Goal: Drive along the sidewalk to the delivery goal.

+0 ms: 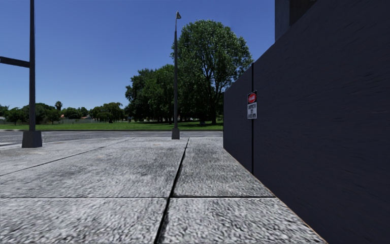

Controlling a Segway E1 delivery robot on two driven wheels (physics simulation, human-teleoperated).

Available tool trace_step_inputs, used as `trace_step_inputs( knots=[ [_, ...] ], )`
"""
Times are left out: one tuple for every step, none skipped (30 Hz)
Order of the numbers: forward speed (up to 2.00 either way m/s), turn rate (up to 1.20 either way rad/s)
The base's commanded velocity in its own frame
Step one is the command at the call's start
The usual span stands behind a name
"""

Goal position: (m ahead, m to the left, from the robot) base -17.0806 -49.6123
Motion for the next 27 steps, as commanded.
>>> trace_step_inputs(
  knots=[
    [2.0,0.0],
    [2.0,0.0],
    [2.0,0.0],
    [2.0,0.0],
    [2.0,0.0],
    [2.0,0.0],
    [2.0,0.0],
    [2.0,0.0],
    [2.0,0.0],
    [2.0,0.0],
    [2.0,0.0],
    [2.0,0.0],
    [2.0,0.0],
    [2.0,0.0],
    [2.0,0.0],
    [2.0,0.0],
    [2.0,0.0],
    [2.0,0.0],
    [2.0,0.0],
    [2.0,0.0],
    [2.0,0.0],
    [2.0,0.0],
    [2.0,0.0],
    [2.0,0.0],
    [2.0,0.0],
    [2.0,0.0],
    [2.0,0.0]
  ],
)
